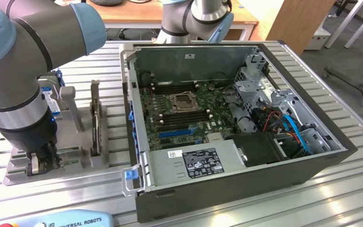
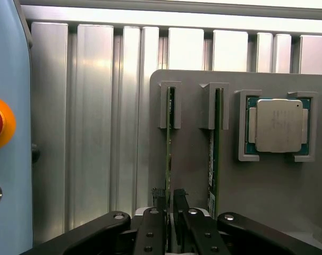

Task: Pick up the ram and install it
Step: 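Pick up the ram and move it above insertion slot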

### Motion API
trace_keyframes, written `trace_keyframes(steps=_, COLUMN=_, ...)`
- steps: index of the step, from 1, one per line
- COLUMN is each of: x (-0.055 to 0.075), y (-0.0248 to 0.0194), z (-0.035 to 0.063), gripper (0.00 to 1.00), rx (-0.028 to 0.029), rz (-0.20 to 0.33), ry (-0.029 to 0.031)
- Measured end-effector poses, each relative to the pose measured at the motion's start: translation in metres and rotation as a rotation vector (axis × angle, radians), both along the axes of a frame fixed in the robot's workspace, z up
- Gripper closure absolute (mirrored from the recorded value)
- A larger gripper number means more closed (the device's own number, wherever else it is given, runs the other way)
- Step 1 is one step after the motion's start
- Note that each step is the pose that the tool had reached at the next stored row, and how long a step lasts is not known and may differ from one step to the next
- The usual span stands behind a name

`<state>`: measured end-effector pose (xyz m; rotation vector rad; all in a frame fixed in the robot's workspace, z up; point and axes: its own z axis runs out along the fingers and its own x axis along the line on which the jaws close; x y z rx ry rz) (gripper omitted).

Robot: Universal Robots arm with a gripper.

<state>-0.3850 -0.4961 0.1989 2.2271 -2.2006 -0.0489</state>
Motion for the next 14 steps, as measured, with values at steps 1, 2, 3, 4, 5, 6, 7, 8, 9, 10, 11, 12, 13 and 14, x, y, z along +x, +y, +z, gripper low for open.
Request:
trace_keyframes(steps=1, x=0.0000, y=0.0000, z=0.0000, gripper=0.80, rx=0.0000, rz=0.000, ry=0.0000)
trace_keyframes(steps=2, x=0.0000, y=0.0000, z=0.0000, gripper=0.80, rx=0.0000, rz=0.000, ry=0.0000)
trace_keyframes(steps=3, x=0.0000, y=0.0000, z=0.0000, gripper=0.80, rx=0.0000, rz=0.000, ry=0.0000)
trace_keyframes(steps=4, x=0.0000, y=0.0000, z=0.0000, gripper=0.80, rx=0.0000, rz=0.000, ry=0.0000)
trace_keyframes(steps=5, x=0.0000, y=0.0000, z=0.0000, gripper=0.80, rx=0.0000, rz=0.000, ry=0.0000)
trace_keyframes(steps=6, x=0.0000, y=0.0000, z=0.0000, gripper=0.80, rx=0.0000, rz=0.000, ry=0.0000)
trace_keyframes(steps=7, x=0.0000, y=0.0000, z=0.0000, gripper=0.80, rx=0.0000, rz=0.000, ry=0.0000)
trace_keyframes(steps=8, x=0.0000, y=0.0000, z=0.0001, gripper=0.80, rx=0.0000, rz=0.000, ry=0.0000)
trace_keyframes(steps=9, x=0.0000, y=0.0000, z=0.0001, gripper=0.80, rx=0.0002, rz=0.000, ry=-0.0002)
trace_keyframes(steps=10, x=0.0000, y=0.0000, z=0.0002, gripper=0.80, rx=0.0002, rz=0.000, ry=-0.0002)
trace_keyframes(steps=11, x=0.0000, y=0.0000, z=0.0004, gripper=0.80, rx=0.0002, rz=0.000, ry=-0.0001)
trace_keyframes(steps=12, x=0.0000, y=0.0000, z=0.0007, gripper=0.80, rx=0.0000, rz=0.000, ry=0.0000)
trace_keyframes(steps=13, x=0.0000, y=0.0000, z=0.0008, gripper=0.80, rx=0.0001, rz=0.000, ry=0.0000)
trace_keyframes(steps=14, x=0.0000, y=0.0000, z=0.0008, gripper=0.80, rx=0.0001, rz=0.000, ry=-0.0001)
